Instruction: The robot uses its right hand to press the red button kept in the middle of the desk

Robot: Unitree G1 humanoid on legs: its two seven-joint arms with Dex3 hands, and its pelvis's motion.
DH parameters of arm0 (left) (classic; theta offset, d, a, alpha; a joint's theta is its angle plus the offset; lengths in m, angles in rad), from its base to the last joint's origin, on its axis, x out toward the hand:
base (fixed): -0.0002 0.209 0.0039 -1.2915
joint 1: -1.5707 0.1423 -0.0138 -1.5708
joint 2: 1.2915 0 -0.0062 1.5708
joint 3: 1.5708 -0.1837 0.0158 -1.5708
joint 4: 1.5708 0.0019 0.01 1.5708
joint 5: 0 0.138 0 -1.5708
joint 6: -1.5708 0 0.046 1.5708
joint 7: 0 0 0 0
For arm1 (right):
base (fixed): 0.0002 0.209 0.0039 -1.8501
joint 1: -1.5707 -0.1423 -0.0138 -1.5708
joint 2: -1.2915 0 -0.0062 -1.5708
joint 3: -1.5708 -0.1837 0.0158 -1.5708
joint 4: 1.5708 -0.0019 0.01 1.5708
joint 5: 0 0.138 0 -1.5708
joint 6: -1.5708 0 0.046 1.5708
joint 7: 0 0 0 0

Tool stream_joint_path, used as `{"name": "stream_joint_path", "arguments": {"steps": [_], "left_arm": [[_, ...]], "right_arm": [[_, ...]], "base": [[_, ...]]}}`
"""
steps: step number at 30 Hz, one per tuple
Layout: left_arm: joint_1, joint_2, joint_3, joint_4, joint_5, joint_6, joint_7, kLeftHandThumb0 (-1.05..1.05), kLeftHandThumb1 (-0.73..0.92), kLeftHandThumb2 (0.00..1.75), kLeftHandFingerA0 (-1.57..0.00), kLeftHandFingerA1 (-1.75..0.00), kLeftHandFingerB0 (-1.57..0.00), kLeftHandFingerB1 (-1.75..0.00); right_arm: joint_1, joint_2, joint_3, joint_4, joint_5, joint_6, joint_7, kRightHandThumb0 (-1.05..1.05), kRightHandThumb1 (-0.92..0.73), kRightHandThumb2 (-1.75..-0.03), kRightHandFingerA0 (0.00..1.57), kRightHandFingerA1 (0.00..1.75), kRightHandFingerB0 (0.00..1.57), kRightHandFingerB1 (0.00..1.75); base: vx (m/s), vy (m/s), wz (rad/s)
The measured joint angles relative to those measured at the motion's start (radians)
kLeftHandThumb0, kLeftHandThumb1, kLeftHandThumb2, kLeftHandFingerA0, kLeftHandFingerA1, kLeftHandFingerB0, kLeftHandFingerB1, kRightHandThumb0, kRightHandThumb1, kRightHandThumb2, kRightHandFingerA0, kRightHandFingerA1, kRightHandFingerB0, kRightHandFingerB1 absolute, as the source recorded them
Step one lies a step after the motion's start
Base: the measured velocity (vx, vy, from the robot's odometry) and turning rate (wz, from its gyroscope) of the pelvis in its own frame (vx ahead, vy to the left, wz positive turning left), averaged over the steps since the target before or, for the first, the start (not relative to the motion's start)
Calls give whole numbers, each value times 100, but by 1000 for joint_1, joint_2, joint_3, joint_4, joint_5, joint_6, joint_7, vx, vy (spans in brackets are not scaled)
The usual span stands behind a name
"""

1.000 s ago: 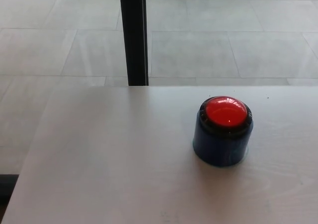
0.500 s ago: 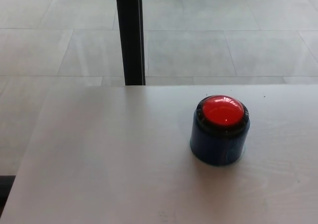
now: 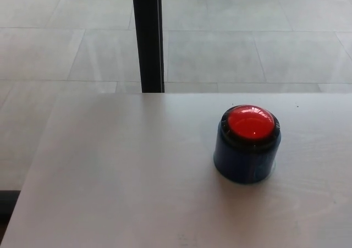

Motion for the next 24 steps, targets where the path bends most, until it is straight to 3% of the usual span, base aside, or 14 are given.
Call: {"name": "stream_joint_path", "arguments": {"steps": [2, 3, 5, 6, 8, 9, 10, 14, 16, 21, 22, 23, 24], "left_arm": [[-1, 1, 0, 2, -2, 0, 0, -73, 92, 129, -48, -94, -29, -77], [-1, 1, 0, 3, -2, 0, 0, -73, 92, 129, -44, -91, -26, -75], [-1, 2, 0, 4, -5, 0, 0, -73, 92, 129, -46, -93, -28, -77], [-1, 2, 0, 4, -6, 0, 0, -75, 92, 129, -48, -95, -31, -79], [0, 4, -1, 4, -8, 0, 0, -75, 92, 129, -48, -95, -31, -79], [-1, 4, -2, 3, -8, 0, 0, -74, 92, 129, -46, -95, -25, -77], [-3, 4, -2, 3, -9, 0, 0, -73, 92, 129, -46, -94, -24, -75], [-3, 5, -1, 3, -13, 0, 0, -74, 92, 129, -46, -93, -25, -75], [-3, 5, -2, 4, -13, 0, 0, -76, 92, 128, -43, -93, -31, -80], [-6, 6, 3, 6, -24, 0, 0, -75, 92, 129, -45, -94, -29, -78], [-6, 6, 3, 6, -27, 0, 0, -73, 92, 117, -34, -119, -20, -90], [-6, 6, 3, 6, -28, 0, 0, -75, 92, 129, -47, -95, -28, -77], [-6, 6, 3, 6, -30, 0, 1, -75, 92, 129, -47, -95, -28, -77]], "right_arm": [[-56, 22, 73, -8, -16, -4, 5, -10, -55, -97, 97, 126, 97, 80], [-78, 32, 101, -8, -22, -7, 8, -5, -54, -102, 99, 144, 96, 105], [-126, 64, 158, -5, -35, -17, 15, -4, -54, -110, 98, 150, 93, 113], [-145, 78, 178, -2, -40, -25, 20, -8, -53, -119, 97, 165, 86, 140], [-204, 132, 217, 5, -44, -37, 32, -8, -53, -119, 97, 165, 86, 140], [-219, 145, 226, 6, -44, -39, 37, -15, -59, -122, 123, 145, 94, 126], [-236, 165, 237, 7, -44, -42, 46, -7, -54, -126, 95, 175, 83, 151], [-287, 302, 270, -29, -13, -40, 98, -8, -50, -127, 97, 175, 84, 152], [-287, 343, 290, -42, -11, -37, 114, -10, -49, -127, 96, 175, 81, 154], [-283, 446, 395, -58, -26, -31, 158, -13, -46, -131, 99, 175, 84, 158], [-280, 462, 416, -58, -33, -31, 163, -14, -45, -134, 96, 175, 80, 163], [-277, 478, 437, -55, -40, -31, 169, -14, -44, -134, 97, 175, 80, 163], [-274, 487, 449, -53, -45, -31, 173, -14, -44, -134, 97, 175, 80, 163]], "base": [[0, 0, 0], [0, 0, 0], [0, 0, 0], [0, 0, 0], [0, 0, 0], [0, 0, 0], [0, 0, 0], [0, 0, 0], [0, 0, 0], [0, 0, 0], [0, 0, 0], [0, 0, 0], [0, 0, 0]]}}
